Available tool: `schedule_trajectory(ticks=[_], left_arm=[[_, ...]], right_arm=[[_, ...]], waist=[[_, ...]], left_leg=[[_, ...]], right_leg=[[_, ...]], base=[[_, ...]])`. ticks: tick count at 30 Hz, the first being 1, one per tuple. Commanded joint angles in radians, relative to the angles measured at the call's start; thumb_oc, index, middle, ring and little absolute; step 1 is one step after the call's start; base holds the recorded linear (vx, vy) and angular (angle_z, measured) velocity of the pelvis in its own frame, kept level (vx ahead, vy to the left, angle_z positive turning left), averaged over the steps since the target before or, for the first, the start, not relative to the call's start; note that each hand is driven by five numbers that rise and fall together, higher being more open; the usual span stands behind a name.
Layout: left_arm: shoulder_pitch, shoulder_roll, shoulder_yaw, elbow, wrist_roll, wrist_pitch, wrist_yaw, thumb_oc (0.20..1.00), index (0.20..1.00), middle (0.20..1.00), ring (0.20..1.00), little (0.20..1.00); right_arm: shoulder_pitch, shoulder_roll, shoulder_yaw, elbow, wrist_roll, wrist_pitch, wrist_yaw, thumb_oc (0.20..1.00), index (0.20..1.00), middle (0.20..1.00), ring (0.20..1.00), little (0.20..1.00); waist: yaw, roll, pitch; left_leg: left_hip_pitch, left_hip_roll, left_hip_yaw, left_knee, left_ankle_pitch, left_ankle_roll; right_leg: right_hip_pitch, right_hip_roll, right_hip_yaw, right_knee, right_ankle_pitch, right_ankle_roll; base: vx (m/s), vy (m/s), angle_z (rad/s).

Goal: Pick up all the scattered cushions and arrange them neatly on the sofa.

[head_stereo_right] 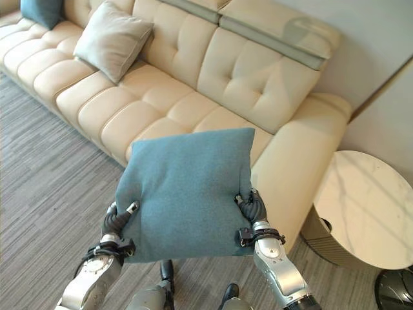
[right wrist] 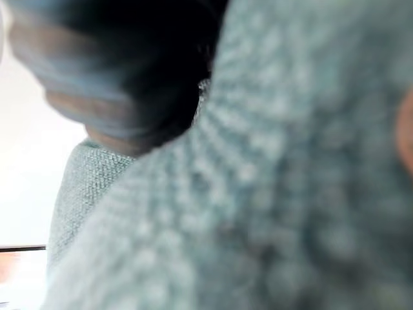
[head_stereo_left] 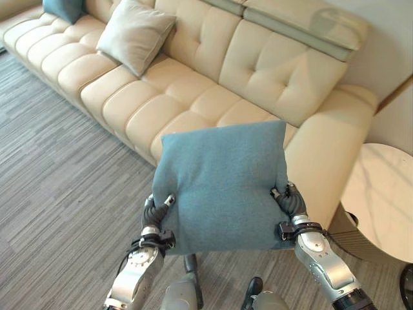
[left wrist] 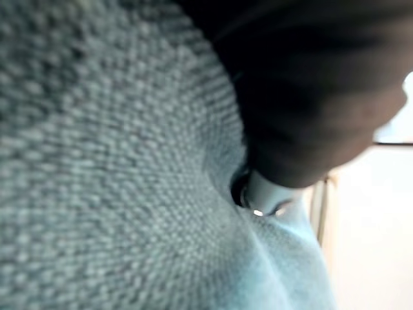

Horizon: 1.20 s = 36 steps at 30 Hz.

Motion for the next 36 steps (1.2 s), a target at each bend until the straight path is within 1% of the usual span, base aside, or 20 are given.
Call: schedule_trajectory(ticks=[1, 3, 6, 7, 10, 11, 12, 13, 15, 17, 18, 20, 23, 25, 30, 31, 32, 33, 35, 36], left_arm=[[-0.037, -0.014, -0.039, -0.175, 0.059, -0.104, -0.021, 0.200, 0.200, 0.200, 0.200, 0.200], [-0.030, -0.007, -0.046, -0.182, 0.070, -0.092, -0.023, 0.200, 0.200, 0.200, 0.200, 0.200], [-0.034, -0.007, -0.061, -0.174, 0.083, -0.080, -0.027, 0.200, 0.200, 0.200, 0.200, 0.200], [-0.038, -0.009, -0.063, -0.171, 0.087, -0.080, -0.027, 0.200, 0.200, 0.200, 0.200, 0.200], [-0.049, -0.010, -0.063, -0.166, 0.092, -0.077, -0.034, 0.200, 0.200, 0.200, 0.200, 0.200], [-0.050, -0.013, -0.052, -0.160, 0.098, -0.074, -0.040, 0.200, 0.200, 0.200, 0.200, 0.200], [-0.049, -0.013, -0.052, -0.160, 0.098, -0.074, -0.040, 0.200, 0.200, 0.200, 0.200, 0.200], [-0.046, -0.015, -0.038, -0.159, 0.107, -0.067, -0.042, 0.200, 0.200, 0.200, 0.200, 0.200], [-0.038, -0.021, -0.030, -0.163, 0.119, -0.067, -0.045, 0.200, 0.200, 0.200, 0.200, 0.200], [-0.030, -0.026, -0.030, -0.165, 0.123, -0.068, -0.048, 0.200, 0.200, 0.200, 0.200, 0.200], [-0.028, -0.036, -0.031, -0.166, 0.128, -0.073, -0.046, 0.200, 0.200, 0.200, 0.200, 0.200], [-0.018, -0.045, -0.034, -0.173, 0.101, -0.088, -0.054, 0.200, 0.200, 0.200, 0.200, 0.200], [-0.012, -0.046, -0.038, -0.181, 0.099, -0.090, -0.047, 0.200, 0.200, 0.200, 0.200, 0.200], [-0.003, -0.050, -0.033, -0.184, 0.089, -0.089, -0.049, 0.200, 0.200, 0.200, 0.200, 0.200], [0.019, -0.053, -0.033, -0.189, 0.082, -0.084, -0.046, 0.200, 0.200, 0.200, 0.200, 0.200], [0.026, -0.058, -0.032, -0.188, 0.083, -0.082, -0.044, 0.200, 0.200, 0.200, 0.200, 0.200], [0.026, -0.058, -0.032, -0.188, 0.083, -0.082, -0.044, 0.200, 0.200, 0.200, 0.200, 0.200], [0.031, -0.065, -0.035, -0.189, 0.080, -0.085, -0.038, 0.200, 0.200, 0.200, 0.200, 0.200], [0.029, -0.069, -0.039, -0.188, 0.083, -0.086, -0.028, 0.200, 0.200, 0.200, 0.200, 0.200], [0.029, -0.069, -0.039, -0.187, 0.083, -0.086, -0.028, 0.200, 0.200, 0.200, 0.200, 0.200]], right_arm=[[-0.120, 0.049, 0.070, -0.083, -0.011, -0.097, 0.027, 0.200, 0.200, 0.200, 0.200, 0.200], [-0.107, 0.058, 0.069, -0.082, -0.017, -0.097, 0.027, 0.200, 0.200, 0.200, 0.200, 0.200], [-0.107, 0.060, 0.065, -0.075, -0.008, -0.103, 0.017, 0.200, 0.200, 0.200, 0.200, 0.200], [-0.109, 0.057, 0.061, -0.074, -0.001, -0.109, 0.011, 0.200, 0.200, 0.200, 0.200, 0.200], [-0.117, 0.051, 0.052, -0.073, 0.017, -0.120, 0.006, 0.200, 0.200, 0.200, 0.200, 0.200], [-0.117, 0.048, 0.049, -0.075, 0.029, -0.121, 0.005, 0.200, 0.200, 0.200, 0.200, 0.200], [-0.117, 0.048, 0.049, -0.075, 0.029, -0.121, 0.005, 0.200, 0.200, 0.200, 0.200, 0.200], [-0.118, 0.047, 0.056, -0.072, 0.031, -0.120, 0.011, 0.200, 0.200, 0.200, 0.200, 0.200], [-0.110, 0.043, 0.059, -0.086, 0.029, -0.120, 0.018, 0.200, 0.200, 0.200, 0.200, 0.200], [-0.102, 0.038, 0.059, -0.085, 0.028, -0.122, 0.022, 0.200, 0.200, 0.200, 0.200, 0.200], [-0.102, 0.038, 0.061, -0.076, 0.028, -0.130, 0.022, 0.200, 0.200, 0.200, 0.200, 0.200], [-0.100, 0.025, 0.056, -0.078, 0.052, -0.136, 0.021, 0.200, 0.200, 0.200, 0.200, 0.200], [-0.103, 0.013, 0.064, -0.075, 0.059, -0.136, 0.027, 0.200, 0.200, 0.200, 0.200, 0.200], [-0.103, 0.007, 0.065, -0.068, 0.056, -0.128, 0.034, 0.200, 0.200, 0.200, 0.200, 0.200], [-0.101, 0.003, 0.065, -0.062, 0.049, -0.121, 0.030, 0.200, 0.200, 0.200, 0.200, 0.200], [-0.100, 0.004, 0.068, -0.054, 0.047, -0.117, 0.030, 0.200, 0.200, 0.200, 0.200, 0.200], [-0.100, 0.004, 0.068, -0.054, 0.047, -0.117, 0.030, 0.200, 0.200, 0.200, 0.200, 0.200], [-0.099, 0.001, 0.067, -0.051, 0.040, -0.116, 0.026, 0.200, 0.200, 0.200, 0.200, 0.200], [-0.101, -0.003, 0.067, -0.050, 0.034, -0.114, 0.024, 0.200, 0.200, 0.200, 0.200, 0.200], [-0.101, -0.003, 0.067, -0.050, 0.034, -0.114, 0.024, 0.200, 0.200, 0.200, 0.200, 0.200]], waist=[[0.011, -0.018, -0.033], [-0.004, -0.014, -0.030], [-0.013, -0.008, -0.017], [-0.013, -0.006, -0.008], [-0.013, -0.011, 0.010], [-0.004, -0.022, 0.012], [-0.004, -0.020, 0.013], [0.009, -0.034, 0.001], [0.015, -0.040, -0.012], [0.013, -0.042, -0.021], [0.007, -0.044, -0.038], [-0.005, -0.041, -0.041], [0.014, -0.022, -0.026], [0.011, -0.017, -0.028], [0.006, -0.033, -0.034], [0.005, -0.027, -0.034], [0.005, -0.028, -0.034], [0.002, -0.016, -0.031], [-0.005, -0.002, -0.029], [-0.005, -0.002, -0.029]], left_leg=[[0.065, 0.010, -0.053, -0.062, -0.106, -0.026], [0.099, -0.017, -0.080, -0.062, -0.135, -0.005], [0.130, -0.021, -0.094, -0.062, -0.153, -0.007], [0.135, -0.018, -0.094, -0.062, -0.154, -0.013], [0.136, -0.022, -0.088, -0.062, -0.142, -0.014], [0.157, -0.023, -0.089, -0.062, -0.161, -0.028], [0.160, -0.022, -0.091, -0.062, -0.164, -0.029], [0.176, -0.021, -0.072, -0.062, -0.181, -0.040], [0.205, -0.021, -0.060, -0.062, -0.201, -0.043], [0.215, -0.020, -0.053, -0.062, -0.212, -0.044], [0.223, -0.015, -0.045, -0.021, -0.242, -0.050], [0.168, 0.021, -0.026, 0.229, -0.282, -0.083], [0.110, 0.019, -0.075, 0.402, -0.243, -0.113], [0.081, 0.028, -0.098, 0.397, -0.224, -0.113], [0.044, 0.019, -0.160, 0.272, -0.236, -0.082], [0.045, 0.022, -0.221, 0.189, -0.191, -0.088], [0.044, 0.022, -0.221, 0.187, -0.190, -0.088], [0.030, 0.038, -0.289, 0.107, -0.119, -0.098], [0.024, 0.054, -0.356, 0.014, -0.050, -0.104], [0.025, 0.054, -0.356, 0.012, -0.049, -0.104]], right_leg=[[-0.023, 0.041, 0.097, 0.117, -0.019, 0.019], [-0.086, 0.048, 0.149, 0.310, -0.019, 0.011], [-0.151, 0.129, 0.184, 0.345, -0.085, -0.007], [-0.180, 0.166, 0.186, 0.319, -0.120, -0.016], [-0.215, 0.213, 0.180, 0.234, -0.094, -0.024], [-0.189, 0.243, 0.152, 0.028, -0.047, 0.000], [-0.185, 0.244, 0.152, 0.026, -0.049, 0.001], [-0.174, 0.248, 0.078, -0.103, 0.012, 0.023], [-0.149, 0.241, 0.040, -0.152, 0.029, 0.028], [-0.132, 0.249, 0.047, -0.172, 0.034, 0.024], [-0.115, 0.265, 0.069, -0.178, 0.035, 0.015], [-0.042, 0.276, 0.076, -0.198, 0.007, -0.019], [0.016, 0.293, 0.098, -0.207, -0.023, -0.055], [0.028, 0.290, 0.109, -0.203, -0.041, -0.064], [0.024, 0.261, 0.145, -0.187, -0.056, -0.070], [0.029, 0.262, 0.173, -0.177, -0.066, -0.076], [0.028, 0.261, 0.172, -0.177, -0.066, -0.076], [0.034, 0.264, 0.200, -0.167, -0.079, -0.084], [0.039, 0.268, 0.226, -0.156, -0.091, -0.091], [0.039, 0.268, 0.226, -0.156, -0.091, -0.091]], base=[[0.16, 0.324, 0.07], [0.26, 0.283, 0.42], [0.15, 0.089, 0.49], [0.00, -0.013, 0.41], [0.06, -0.048, 0.22], [0.12, -0.094, 0.12], [0.29, -0.159, 0.09], [0.15, -0.089, -0.14], [0.29, -0.147, -0.35], [0.24, -0.112, -0.15], [0.37, -0.222, -0.03], [0.37, -0.256, 0.05], [0.17, -0.115, -0.08], [0.10, -0.075, -0.43], [0.11, 0.003, -0.29], [0.09, 0.028, -0.45], [0.18, 0.075, -0.65], [0.13, 0.076, -0.45], [0.14, 0.094, -0.33], [0.15, 0.166, -0.29]])
